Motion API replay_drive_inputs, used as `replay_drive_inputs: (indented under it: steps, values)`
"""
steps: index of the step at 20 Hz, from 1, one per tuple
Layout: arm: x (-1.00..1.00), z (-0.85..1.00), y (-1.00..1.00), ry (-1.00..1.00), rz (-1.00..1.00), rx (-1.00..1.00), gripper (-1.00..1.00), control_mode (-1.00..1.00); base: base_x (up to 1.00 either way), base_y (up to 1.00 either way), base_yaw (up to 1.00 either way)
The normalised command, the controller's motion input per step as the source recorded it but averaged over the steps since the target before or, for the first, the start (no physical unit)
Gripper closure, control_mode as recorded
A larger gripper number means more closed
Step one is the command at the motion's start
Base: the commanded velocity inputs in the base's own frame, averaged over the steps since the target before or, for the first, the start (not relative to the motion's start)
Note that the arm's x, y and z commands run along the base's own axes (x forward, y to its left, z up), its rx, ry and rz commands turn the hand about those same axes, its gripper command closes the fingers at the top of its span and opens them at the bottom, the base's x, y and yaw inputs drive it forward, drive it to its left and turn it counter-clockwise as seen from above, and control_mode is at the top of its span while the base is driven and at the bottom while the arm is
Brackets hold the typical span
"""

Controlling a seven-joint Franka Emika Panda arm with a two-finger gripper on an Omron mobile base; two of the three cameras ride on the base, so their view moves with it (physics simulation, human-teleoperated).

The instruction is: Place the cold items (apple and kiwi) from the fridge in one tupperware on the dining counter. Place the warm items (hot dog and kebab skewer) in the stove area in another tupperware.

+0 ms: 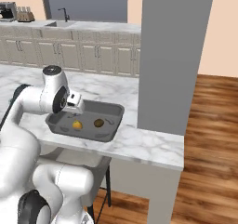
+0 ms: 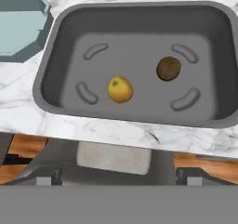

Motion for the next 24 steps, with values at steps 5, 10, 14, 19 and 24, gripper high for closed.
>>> replay_drive_inputs:
  steps: [5, 10, 14, 19, 24]
  values:
    - [-0.95, 0.76, 0.0, -0.05, -0.06, 0.03, -1.0, -1.0, 0.0, 0.0, 0.0]
    - [-1.0, 0.7, 0.0, -0.03, -0.06, 0.03, -1.0, -1.0, 0.0, 0.0, 0.0]
    - [-0.95, 0.71, 0.0, -0.01, -0.05, 0.02, -1.0, -1.0, 0.0, 0.0, 0.0]
    - [-0.41, 0.63, 0.0, 0.0, -0.03, 0.0, -1.0, -1.0, 0.0, 0.0, 0.0]
    - [-0.03, 0.11, 0.0, 0.0, 0.0, 0.0, -1.0, -1.0, 0.0, 0.0, 0.0]
